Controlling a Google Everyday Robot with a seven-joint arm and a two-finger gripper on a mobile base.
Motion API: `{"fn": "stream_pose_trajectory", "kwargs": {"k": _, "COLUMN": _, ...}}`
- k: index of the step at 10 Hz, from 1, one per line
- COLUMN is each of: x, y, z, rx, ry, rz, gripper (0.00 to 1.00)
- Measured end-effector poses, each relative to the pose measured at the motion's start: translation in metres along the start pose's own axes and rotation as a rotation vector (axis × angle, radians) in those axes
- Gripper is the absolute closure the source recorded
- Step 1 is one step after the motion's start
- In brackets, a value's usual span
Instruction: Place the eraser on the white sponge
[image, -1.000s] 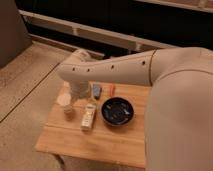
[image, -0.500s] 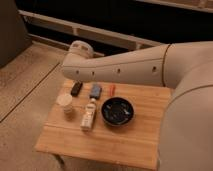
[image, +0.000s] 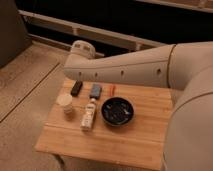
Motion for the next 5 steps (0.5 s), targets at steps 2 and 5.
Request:
{"fn": "stream_pose_trajectory", "kwargs": {"k": 2, "x": -0.022, "y": -0.030, "z": 0.029, "rx": -0.040, "ry": -0.004, "rz": 0.056, "gripper": 0.35}}
{"fn": "stream_pose_trajectory", "kwargs": {"k": 5, "x": -0.036, "y": -0.042, "z": 0.064, "rx": -0.063, "ry": 0.029, "rz": 0.000, "gripper": 0.35}}
